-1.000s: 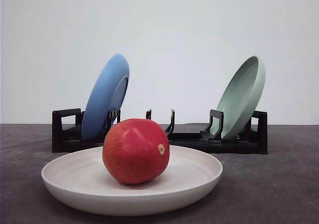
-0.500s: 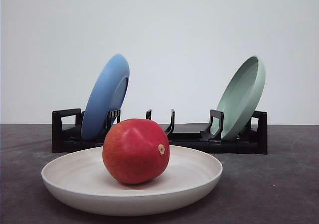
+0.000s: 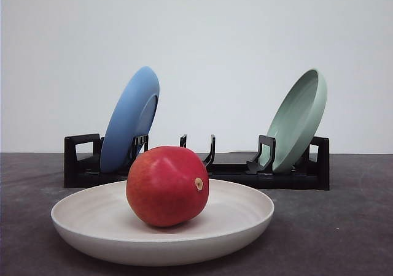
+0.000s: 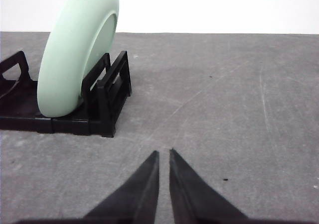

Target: Place pomegranate in white plate

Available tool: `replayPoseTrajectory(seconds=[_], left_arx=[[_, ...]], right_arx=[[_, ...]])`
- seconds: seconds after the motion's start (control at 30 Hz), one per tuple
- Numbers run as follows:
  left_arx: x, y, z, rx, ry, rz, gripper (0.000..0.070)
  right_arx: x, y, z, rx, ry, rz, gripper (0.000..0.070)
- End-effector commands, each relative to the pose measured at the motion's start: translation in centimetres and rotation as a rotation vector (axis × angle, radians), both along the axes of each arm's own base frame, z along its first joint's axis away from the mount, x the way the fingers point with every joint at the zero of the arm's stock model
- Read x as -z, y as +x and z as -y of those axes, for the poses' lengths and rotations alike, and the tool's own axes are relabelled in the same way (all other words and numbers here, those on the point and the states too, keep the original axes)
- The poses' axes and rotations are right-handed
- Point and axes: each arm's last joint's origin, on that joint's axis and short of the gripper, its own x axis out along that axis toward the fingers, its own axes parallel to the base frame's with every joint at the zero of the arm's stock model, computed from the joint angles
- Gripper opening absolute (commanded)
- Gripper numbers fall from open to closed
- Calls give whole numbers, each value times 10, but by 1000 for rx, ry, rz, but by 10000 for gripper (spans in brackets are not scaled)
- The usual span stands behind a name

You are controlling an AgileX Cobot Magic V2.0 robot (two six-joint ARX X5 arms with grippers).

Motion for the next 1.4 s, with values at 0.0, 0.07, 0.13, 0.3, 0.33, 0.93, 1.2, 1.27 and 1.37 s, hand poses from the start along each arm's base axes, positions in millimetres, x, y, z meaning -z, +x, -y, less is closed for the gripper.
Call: replayPoseTrajectory(seconds=[0.0, 0.07, 0.13, 0.3, 0.33, 0.93, 1.2, 1.27, 1.37], left_arx=[[2, 1, 0, 0, -5, 4, 16], [2, 1, 0, 0, -5, 4, 16], [2, 1, 0, 0, -5, 4, 16], [2, 1, 0, 0, -5, 4, 16], [2, 1, 0, 0, -5, 4, 16], [2, 1, 0, 0, -5, 4, 16], [2, 1, 0, 0, -5, 3, 16], [2, 1, 0, 0, -5, 4, 16], [2, 1, 0, 0, -5, 3, 16]], right_arx=[[1, 0, 0, 3, 11, 4, 33], [1, 0, 0, 3, 11, 4, 33], [1, 0, 0, 3, 11, 4, 33], [1, 0, 0, 3, 11, 4, 33], [1, 0, 0, 3, 11, 4, 33], [1, 0, 0, 3, 11, 4, 33], [1, 0, 0, 3, 11, 4, 33], [1, 0, 0, 3, 11, 4, 33], [1, 0, 0, 3, 11, 4, 33]])
